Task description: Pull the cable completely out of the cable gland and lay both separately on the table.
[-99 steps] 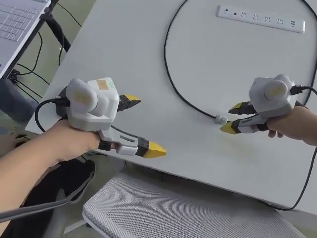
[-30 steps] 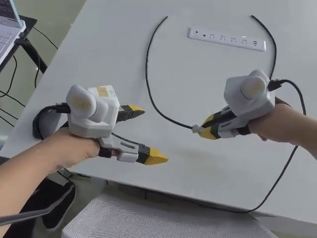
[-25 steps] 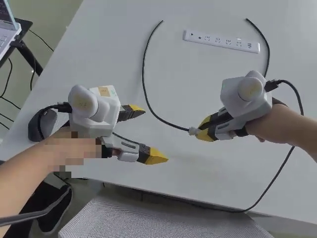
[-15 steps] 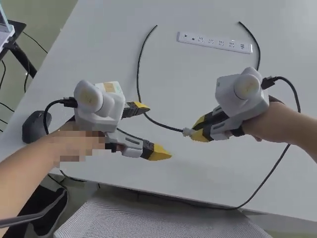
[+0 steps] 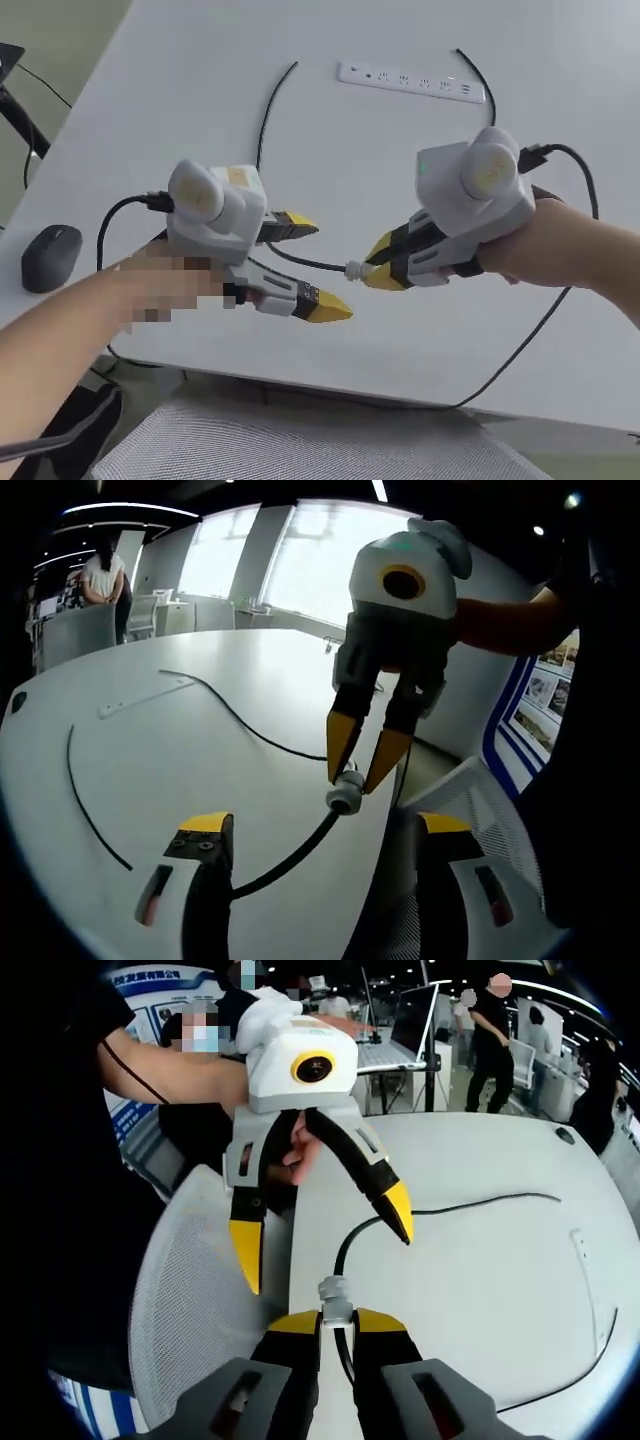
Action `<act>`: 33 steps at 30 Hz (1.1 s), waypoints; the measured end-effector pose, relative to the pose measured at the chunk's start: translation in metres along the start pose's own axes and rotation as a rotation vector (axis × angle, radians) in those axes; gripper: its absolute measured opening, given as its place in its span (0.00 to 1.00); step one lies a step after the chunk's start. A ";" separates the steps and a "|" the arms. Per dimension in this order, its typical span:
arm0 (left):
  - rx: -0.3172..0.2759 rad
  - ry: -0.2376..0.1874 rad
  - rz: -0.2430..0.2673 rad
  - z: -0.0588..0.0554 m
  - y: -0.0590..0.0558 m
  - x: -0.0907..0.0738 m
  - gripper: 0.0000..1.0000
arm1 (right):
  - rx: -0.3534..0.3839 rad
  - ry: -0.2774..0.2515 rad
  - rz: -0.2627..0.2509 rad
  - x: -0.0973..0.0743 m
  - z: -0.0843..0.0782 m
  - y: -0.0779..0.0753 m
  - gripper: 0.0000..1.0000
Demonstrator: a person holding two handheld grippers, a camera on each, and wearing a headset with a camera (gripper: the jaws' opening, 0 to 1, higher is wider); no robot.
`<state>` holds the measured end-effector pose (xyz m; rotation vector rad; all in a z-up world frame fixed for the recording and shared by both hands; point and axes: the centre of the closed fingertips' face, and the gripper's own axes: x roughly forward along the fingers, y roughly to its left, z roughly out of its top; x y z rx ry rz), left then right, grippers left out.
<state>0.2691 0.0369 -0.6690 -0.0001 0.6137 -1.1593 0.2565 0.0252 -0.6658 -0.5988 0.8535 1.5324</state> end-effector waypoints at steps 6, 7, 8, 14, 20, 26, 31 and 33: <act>-0.009 -0.014 -0.037 0.001 -0.006 0.004 0.63 | -0.003 -0.001 0.006 -0.001 0.001 0.004 0.05; -0.009 -0.015 -0.047 0.001 -0.008 0.005 0.60 | -0.004 -0.001 0.008 -0.001 0.001 0.005 0.05; -0.007 -0.014 -0.049 0.001 -0.008 0.006 0.58 | -0.005 -0.001 0.010 -0.001 0.001 0.006 0.05; 0.009 -0.012 -0.089 -0.002 -0.017 0.009 0.44 | -0.005 0.001 0.016 -0.001 0.001 0.008 0.05; 0.004 -0.025 -0.115 -0.001 -0.023 0.010 0.33 | -0.007 0.000 0.025 -0.001 -0.002 0.009 0.05; -0.021 -0.055 -0.133 0.002 -0.023 0.008 0.26 | -0.013 -0.007 0.030 -0.001 -0.002 0.011 0.05; -0.038 -0.072 -0.148 0.005 -0.024 0.007 0.22 | -0.024 -0.014 0.034 -0.001 -0.001 0.013 0.05; -0.039 -0.076 -0.153 0.006 -0.025 0.007 0.21 | -0.029 -0.020 0.036 -0.001 -0.001 0.014 0.05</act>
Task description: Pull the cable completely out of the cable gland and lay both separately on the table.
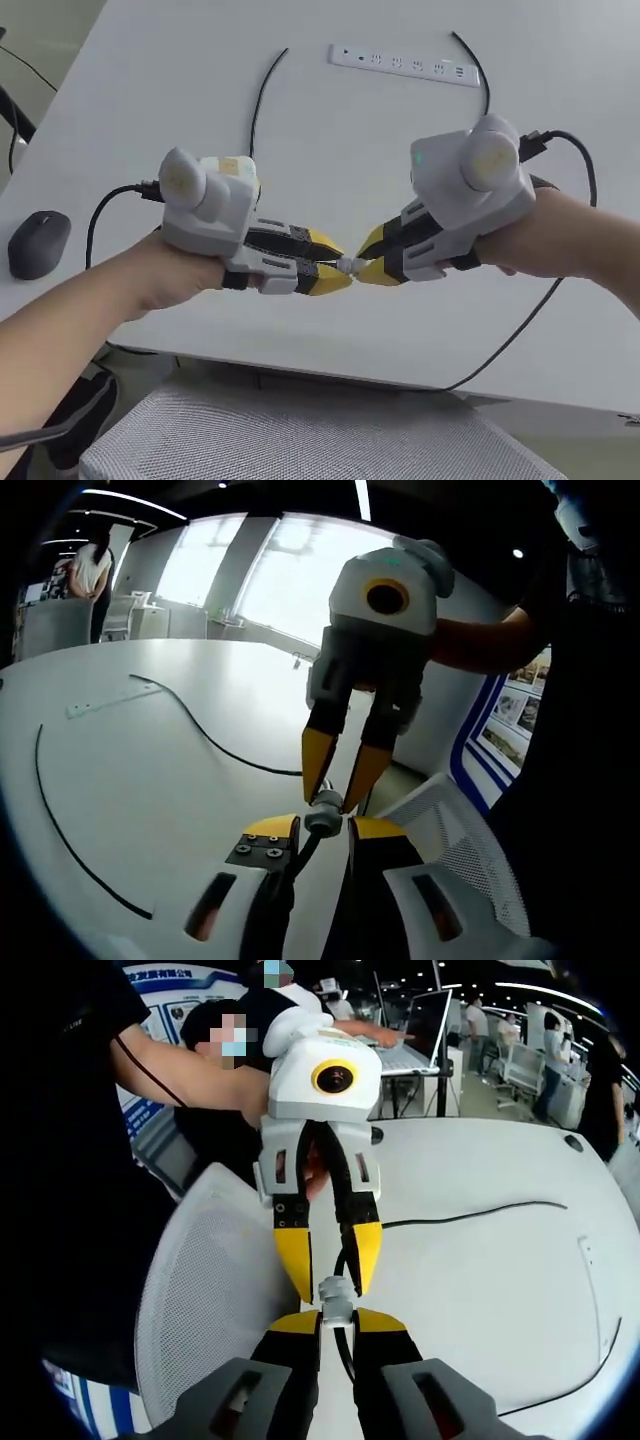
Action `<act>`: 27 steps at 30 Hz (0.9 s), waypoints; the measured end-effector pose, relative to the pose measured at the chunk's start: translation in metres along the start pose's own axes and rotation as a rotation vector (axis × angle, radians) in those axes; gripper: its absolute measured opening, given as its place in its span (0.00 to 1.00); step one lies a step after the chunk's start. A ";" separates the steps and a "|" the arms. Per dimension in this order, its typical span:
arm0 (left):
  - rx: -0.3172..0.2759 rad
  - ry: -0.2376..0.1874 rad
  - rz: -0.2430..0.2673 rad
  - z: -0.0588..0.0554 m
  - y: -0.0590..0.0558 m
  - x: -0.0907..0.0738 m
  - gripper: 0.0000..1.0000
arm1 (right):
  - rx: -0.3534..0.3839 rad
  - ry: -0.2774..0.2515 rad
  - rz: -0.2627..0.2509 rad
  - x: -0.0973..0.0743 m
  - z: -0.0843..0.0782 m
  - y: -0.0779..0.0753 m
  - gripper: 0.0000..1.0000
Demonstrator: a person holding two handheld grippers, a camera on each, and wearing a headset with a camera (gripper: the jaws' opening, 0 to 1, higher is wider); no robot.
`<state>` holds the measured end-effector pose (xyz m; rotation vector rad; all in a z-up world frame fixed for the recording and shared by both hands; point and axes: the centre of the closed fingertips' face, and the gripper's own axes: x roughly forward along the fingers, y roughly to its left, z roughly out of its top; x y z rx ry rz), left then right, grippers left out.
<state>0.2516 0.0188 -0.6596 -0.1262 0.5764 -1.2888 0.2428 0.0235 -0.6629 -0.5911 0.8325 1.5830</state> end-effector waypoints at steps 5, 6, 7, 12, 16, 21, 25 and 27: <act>0.000 -0.003 -0.003 0.000 -0.001 0.001 0.20 | 0.001 -0.011 0.002 -0.001 0.000 0.000 0.05; 0.001 -0.003 -0.005 0.000 -0.002 0.001 0.19 | -0.002 -0.011 0.000 -0.001 0.000 0.000 0.05; 0.001 -0.003 -0.004 0.000 -0.002 0.001 0.19 | -0.006 -0.012 0.001 -0.001 0.000 0.000 0.05; 0.003 -0.007 -0.002 0.000 -0.002 0.001 0.17 | -0.008 -0.026 0.009 -0.002 0.000 0.004 0.05; 0.012 -0.013 -0.001 0.000 -0.003 0.001 0.16 | -0.014 -0.036 0.010 -0.002 0.001 0.005 0.05; 0.030 -0.025 -0.007 0.001 -0.005 0.001 0.16 | -0.027 -0.048 0.018 -0.003 0.001 0.006 0.06; 0.039 -0.022 -0.002 0.001 -0.005 0.001 0.15 | -0.043 -0.048 0.016 -0.004 0.001 0.008 0.06; 0.035 -0.022 0.002 0.001 -0.004 0.001 0.15 | -0.053 -0.053 0.011 -0.004 0.000 0.007 0.06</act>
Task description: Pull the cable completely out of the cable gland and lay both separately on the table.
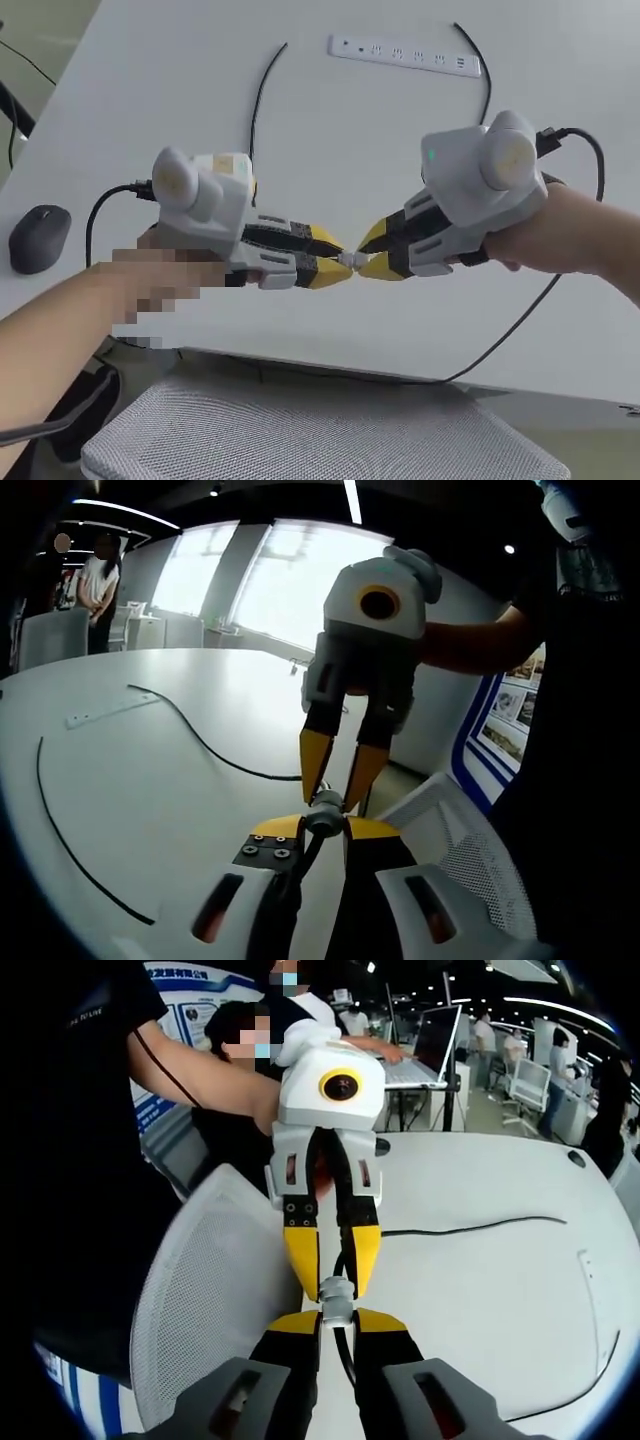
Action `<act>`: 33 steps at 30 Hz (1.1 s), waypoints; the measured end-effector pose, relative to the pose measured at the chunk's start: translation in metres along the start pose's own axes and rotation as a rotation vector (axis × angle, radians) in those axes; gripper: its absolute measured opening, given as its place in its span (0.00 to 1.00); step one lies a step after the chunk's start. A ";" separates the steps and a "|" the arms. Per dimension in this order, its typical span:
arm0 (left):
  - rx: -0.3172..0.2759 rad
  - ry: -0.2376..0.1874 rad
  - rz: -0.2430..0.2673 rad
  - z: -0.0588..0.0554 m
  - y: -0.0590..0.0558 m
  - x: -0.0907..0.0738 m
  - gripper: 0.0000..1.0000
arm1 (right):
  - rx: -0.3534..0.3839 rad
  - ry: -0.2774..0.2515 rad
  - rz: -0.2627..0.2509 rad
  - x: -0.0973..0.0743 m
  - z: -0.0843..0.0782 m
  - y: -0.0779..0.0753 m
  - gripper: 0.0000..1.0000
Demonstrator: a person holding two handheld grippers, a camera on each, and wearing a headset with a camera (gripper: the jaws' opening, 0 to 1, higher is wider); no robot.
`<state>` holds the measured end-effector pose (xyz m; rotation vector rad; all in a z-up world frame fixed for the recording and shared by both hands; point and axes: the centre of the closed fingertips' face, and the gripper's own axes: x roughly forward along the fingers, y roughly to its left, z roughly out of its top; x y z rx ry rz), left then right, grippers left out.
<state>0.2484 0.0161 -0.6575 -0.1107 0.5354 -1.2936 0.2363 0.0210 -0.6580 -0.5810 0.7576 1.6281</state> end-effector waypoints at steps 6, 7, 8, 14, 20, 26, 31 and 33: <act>-0.002 0.000 0.019 0.004 0.002 -0.001 0.15 | -0.015 -0.026 -0.017 -0.002 0.002 -0.003 0.07; -0.001 -0.001 0.022 0.004 0.003 -0.001 0.15 | -0.012 -0.032 -0.021 -0.002 0.002 -0.004 0.08; 0.000 -0.001 0.024 0.005 0.004 -0.001 0.15 | -0.005 -0.040 -0.021 -0.002 0.003 -0.006 0.08; 0.022 0.009 0.029 0.008 0.005 -0.001 0.14 | 0.033 -0.072 -0.023 -0.005 0.005 -0.009 0.09; 0.051 0.014 0.025 0.012 0.006 0.002 0.14 | 0.138 -0.135 -0.016 -0.014 0.009 -0.016 0.13; 0.067 0.014 0.023 0.017 0.010 0.004 0.14 | 0.363 -0.244 0.066 -0.026 0.004 -0.026 0.17; 0.076 0.001 0.022 0.025 0.014 0.004 0.14 | 0.532 -0.393 0.134 -0.038 0.011 -0.034 0.20; 0.083 -0.006 0.025 0.028 0.015 0.004 0.14 | 0.551 -0.412 0.145 -0.040 0.010 -0.036 0.22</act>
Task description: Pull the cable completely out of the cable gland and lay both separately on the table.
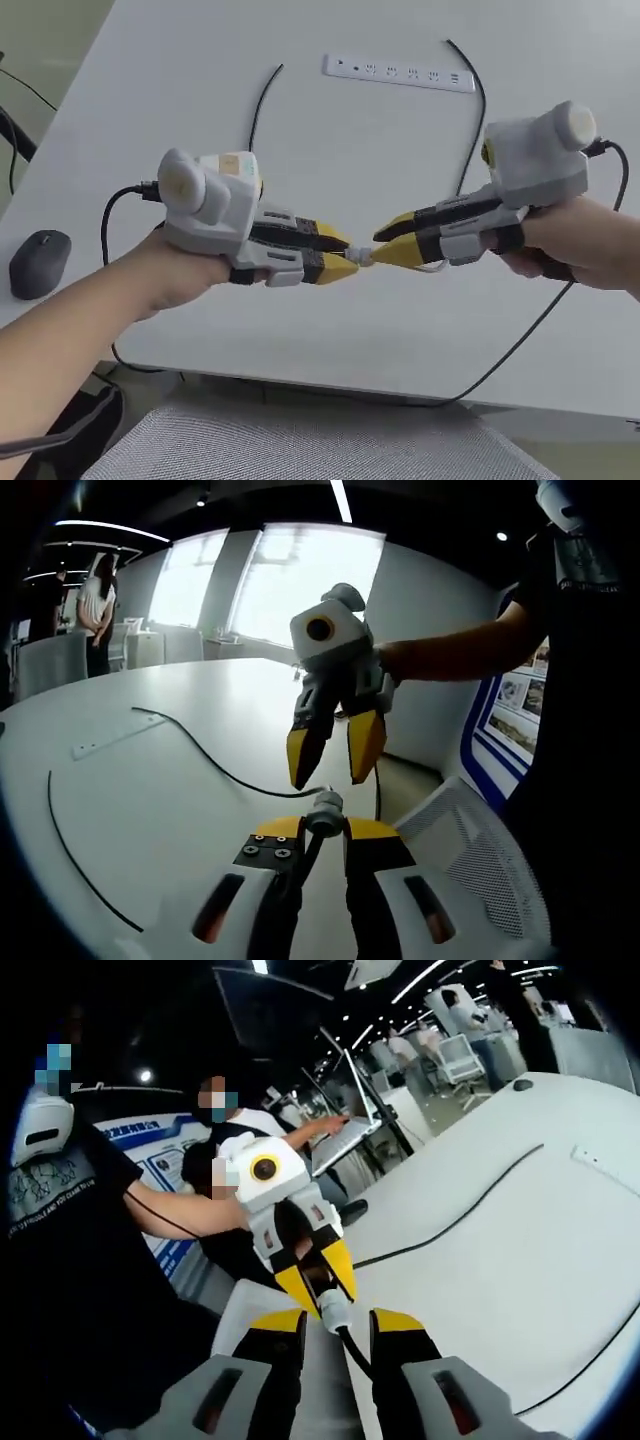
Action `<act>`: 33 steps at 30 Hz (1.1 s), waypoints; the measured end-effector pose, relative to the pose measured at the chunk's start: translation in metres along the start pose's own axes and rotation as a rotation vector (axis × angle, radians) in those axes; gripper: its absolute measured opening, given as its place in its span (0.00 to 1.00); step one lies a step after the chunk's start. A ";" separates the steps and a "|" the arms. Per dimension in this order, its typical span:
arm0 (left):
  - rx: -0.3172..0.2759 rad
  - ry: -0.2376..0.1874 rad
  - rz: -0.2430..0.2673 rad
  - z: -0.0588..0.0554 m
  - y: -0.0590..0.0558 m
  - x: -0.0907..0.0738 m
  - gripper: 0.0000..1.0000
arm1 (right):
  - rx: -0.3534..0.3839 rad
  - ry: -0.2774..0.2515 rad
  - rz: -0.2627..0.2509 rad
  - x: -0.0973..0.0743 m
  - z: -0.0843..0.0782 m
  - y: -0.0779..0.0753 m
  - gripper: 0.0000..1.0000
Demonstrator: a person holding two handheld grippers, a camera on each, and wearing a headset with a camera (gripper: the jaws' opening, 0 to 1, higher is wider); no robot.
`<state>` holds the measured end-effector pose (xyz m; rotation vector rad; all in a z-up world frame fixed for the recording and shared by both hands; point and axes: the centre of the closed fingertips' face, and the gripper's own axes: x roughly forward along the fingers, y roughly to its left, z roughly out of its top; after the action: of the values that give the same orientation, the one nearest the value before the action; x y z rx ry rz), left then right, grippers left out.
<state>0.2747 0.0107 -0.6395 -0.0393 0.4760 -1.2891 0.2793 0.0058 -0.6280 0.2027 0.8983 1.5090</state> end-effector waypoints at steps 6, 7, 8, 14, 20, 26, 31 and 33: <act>0.028 -0.005 -0.010 0.005 0.001 0.000 0.14 | 0.066 -0.026 0.043 0.000 0.002 -0.001 0.20; 0.029 -0.001 -0.013 0.006 0.001 0.000 0.14 | 0.087 -0.029 0.060 0.001 0.003 -0.001 0.20; 0.040 0.000 -0.016 0.006 0.001 0.000 0.14 | 0.095 -0.030 0.069 0.002 0.003 0.000 0.20; 0.055 -0.004 -0.027 0.011 -0.001 0.002 0.14 | 0.153 -0.007 0.123 0.005 -0.003 -0.002 0.18; 0.066 -0.002 -0.036 0.012 -0.003 0.003 0.14 | 0.196 0.018 0.183 0.007 -0.008 0.003 0.16; 0.069 0.000 -0.041 0.011 -0.005 0.004 0.14 | 0.222 0.009 0.219 0.009 -0.007 0.008 0.11; 0.066 -0.004 -0.044 0.013 -0.005 0.005 0.14 | 0.235 0.000 0.235 0.007 -0.006 0.010 0.08; 0.062 -0.006 -0.043 0.013 -0.005 0.005 0.14 | 0.236 0.002 0.237 0.006 -0.006 0.011 0.08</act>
<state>0.2759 0.0016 -0.6277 -0.0011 0.4318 -1.3449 0.2663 0.0106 -0.6272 0.4941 1.0835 1.6181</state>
